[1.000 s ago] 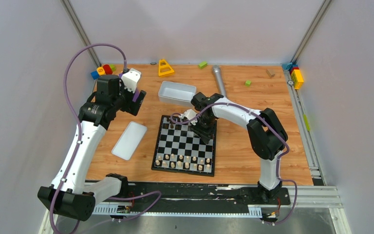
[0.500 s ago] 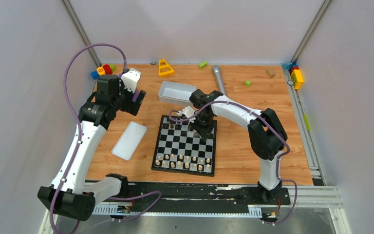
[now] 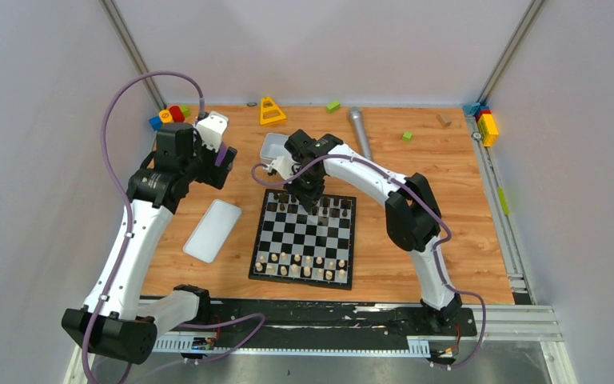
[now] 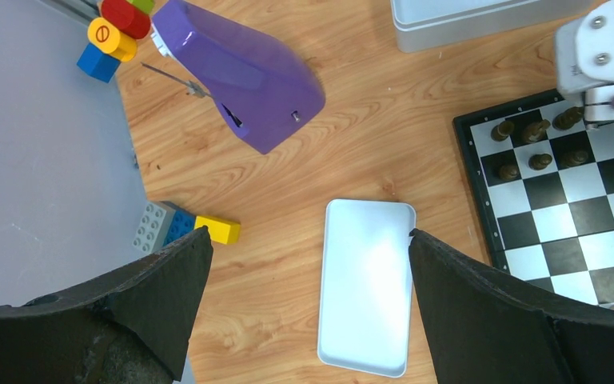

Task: Set up the chess pieces on the board
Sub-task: Pick up the chess piece from the chessboard, then place the chess piece on the chessboard.

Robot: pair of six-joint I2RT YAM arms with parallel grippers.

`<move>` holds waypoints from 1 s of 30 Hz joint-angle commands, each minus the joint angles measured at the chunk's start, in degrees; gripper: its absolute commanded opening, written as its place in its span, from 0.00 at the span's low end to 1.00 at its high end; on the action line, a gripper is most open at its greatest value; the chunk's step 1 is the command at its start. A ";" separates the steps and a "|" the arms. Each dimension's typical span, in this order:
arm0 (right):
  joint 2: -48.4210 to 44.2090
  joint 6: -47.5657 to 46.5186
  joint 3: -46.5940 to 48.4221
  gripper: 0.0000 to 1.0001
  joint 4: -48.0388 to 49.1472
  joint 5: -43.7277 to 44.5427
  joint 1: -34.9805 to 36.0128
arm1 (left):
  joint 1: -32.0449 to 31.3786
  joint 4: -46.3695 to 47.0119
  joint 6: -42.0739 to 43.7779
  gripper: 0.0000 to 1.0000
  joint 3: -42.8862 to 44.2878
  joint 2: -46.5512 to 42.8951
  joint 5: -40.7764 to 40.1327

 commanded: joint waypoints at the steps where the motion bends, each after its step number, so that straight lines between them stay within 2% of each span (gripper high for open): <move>1: 3.55 1.04 5.27 0.00 -0.91 0.49 0.48 | 0.50 1.43 -1.30 1.00 0.66 -1.91 -0.02; 11: 7.71 1.04 9.69 0.01 -0.85 1.11 0.77 | 0.59 1.44 -1.02 1.00 0.34 -2.19 0.25; 30: 10.25 0.29 10.17 0.05 -0.87 2.83 1.93 | 0.59 1.51 -0.70 1.00 0.04 -2.07 0.26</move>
